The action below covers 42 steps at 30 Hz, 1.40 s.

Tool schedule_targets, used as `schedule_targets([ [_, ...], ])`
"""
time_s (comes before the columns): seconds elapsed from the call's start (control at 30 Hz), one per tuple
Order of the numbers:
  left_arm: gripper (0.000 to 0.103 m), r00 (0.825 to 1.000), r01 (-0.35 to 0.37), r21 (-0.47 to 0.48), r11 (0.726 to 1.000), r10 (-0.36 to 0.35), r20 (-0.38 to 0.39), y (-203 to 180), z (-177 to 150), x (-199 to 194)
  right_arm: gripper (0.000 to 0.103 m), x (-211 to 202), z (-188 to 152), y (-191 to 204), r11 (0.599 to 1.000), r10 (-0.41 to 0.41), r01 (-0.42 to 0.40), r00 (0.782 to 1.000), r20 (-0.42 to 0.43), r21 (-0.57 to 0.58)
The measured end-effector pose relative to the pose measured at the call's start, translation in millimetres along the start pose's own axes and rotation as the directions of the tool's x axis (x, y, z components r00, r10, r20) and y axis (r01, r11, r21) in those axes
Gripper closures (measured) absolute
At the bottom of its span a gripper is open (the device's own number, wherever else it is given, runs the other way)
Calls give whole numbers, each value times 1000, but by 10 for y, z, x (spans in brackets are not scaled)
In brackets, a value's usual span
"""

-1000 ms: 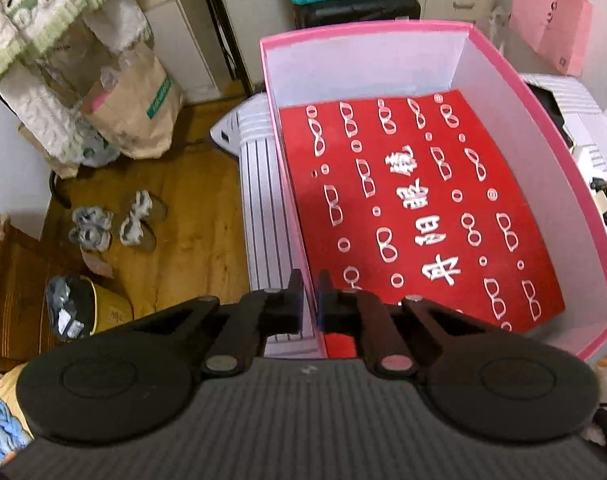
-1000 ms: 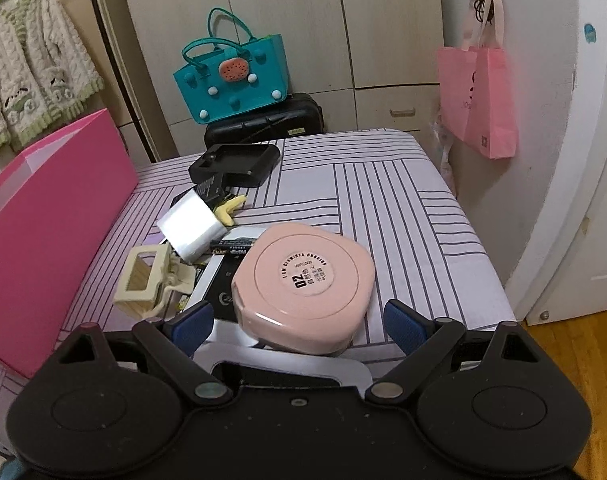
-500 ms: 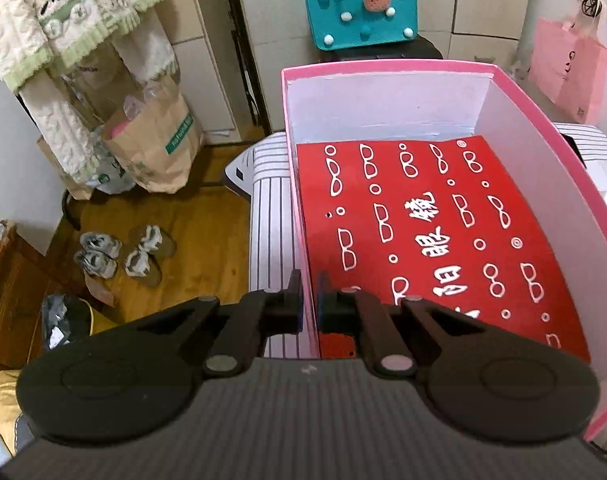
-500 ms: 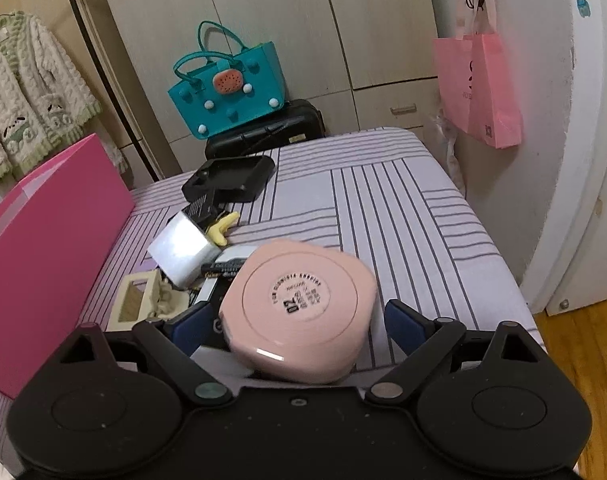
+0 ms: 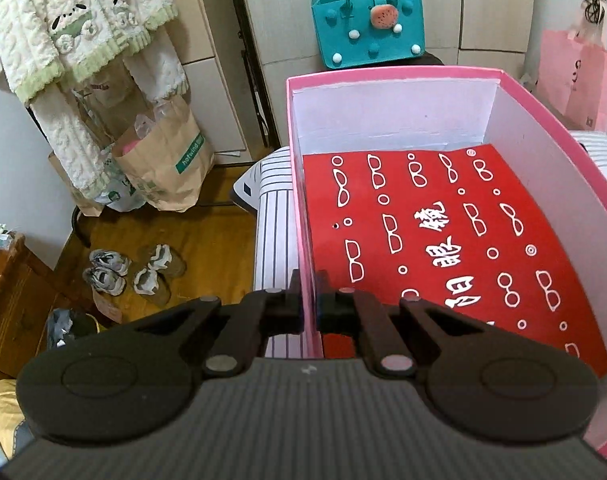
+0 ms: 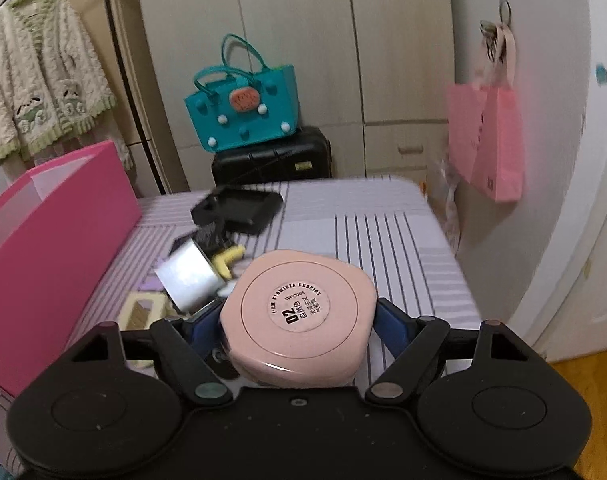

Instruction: Organize rigid objects

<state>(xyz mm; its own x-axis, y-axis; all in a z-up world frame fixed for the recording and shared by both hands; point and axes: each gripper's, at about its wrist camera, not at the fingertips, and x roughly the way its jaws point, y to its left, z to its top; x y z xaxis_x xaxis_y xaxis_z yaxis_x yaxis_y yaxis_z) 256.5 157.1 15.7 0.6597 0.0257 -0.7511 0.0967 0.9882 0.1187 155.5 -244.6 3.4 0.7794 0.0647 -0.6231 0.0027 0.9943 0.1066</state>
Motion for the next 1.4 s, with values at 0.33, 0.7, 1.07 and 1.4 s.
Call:
schedule_targets([
  [0.33, 99, 999, -12, 18, 1000, 11, 52, -40, -29, -35, 20, -218, 287, 244, 994, 88, -83, 995, 52, -76],
  [0.7, 99, 998, 13, 19, 1000, -14, 60, -68, -63, -84, 20, -288, 1053, 1279, 855, 442, -429, 897, -25, -291],
  [1.07, 99, 999, 21, -9, 1000, -20, 41, -36, -43, -23, 20, 825, 1344, 2663, 756, 447, -609, 749, -488, -242],
  [1.4, 99, 999, 33, -27, 999, -31, 44, -35, -69, -21, 20, 1567, 1202, 3088, 805, 355, -552, 744, -567, -220],
])
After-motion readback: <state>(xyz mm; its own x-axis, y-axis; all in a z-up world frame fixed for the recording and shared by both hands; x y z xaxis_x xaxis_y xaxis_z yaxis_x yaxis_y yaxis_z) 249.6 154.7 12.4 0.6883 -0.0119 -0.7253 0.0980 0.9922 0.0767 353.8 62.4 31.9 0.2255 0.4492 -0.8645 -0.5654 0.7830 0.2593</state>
